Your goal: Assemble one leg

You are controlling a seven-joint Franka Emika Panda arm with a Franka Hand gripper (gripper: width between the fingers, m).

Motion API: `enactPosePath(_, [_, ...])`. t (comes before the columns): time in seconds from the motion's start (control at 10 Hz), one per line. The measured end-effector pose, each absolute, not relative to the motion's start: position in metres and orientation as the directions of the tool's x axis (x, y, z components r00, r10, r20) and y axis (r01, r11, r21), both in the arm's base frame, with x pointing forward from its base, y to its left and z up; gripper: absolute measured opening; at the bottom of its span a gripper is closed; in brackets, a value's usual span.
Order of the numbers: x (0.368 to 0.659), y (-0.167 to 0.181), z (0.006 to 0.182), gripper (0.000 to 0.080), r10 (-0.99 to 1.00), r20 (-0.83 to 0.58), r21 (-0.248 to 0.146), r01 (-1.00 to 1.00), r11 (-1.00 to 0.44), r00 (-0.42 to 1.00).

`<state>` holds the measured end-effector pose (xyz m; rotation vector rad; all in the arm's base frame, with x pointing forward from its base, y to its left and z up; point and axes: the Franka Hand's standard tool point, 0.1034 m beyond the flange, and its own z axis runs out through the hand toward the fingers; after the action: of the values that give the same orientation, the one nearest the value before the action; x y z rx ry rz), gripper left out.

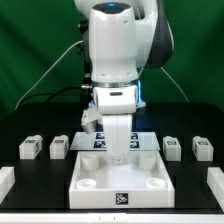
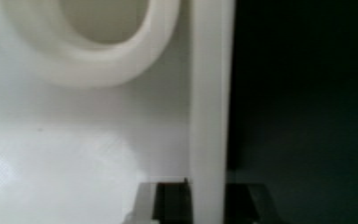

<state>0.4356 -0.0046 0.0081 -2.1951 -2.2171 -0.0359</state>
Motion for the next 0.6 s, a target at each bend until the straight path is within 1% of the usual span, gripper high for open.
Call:
enactPosePath(0.1, [0.444,0.010,0.008,0.0057,0.999,0.040,0.011,1.000,0.010,-0.010])
enactPosePath(0.3, [0.471,0.034,0.009,0.0057,0.998,0.061,0.039,0.999,0.014,-0.017])
enactPosePath(0.4, [0.483,0.044,0.009,0.0057,0.997,0.070,0.045,0.999,0.017,-0.021])
enactPosePath(0.5, [0.493,0.053,0.009,0.0057,0.997,0.078,0.049,0.999,0.002,-0.006])
enactPosePath(0.6, [0.497,0.060,0.008,0.0057,0.997,0.079,0.025,1.000,-0.017,0.014])
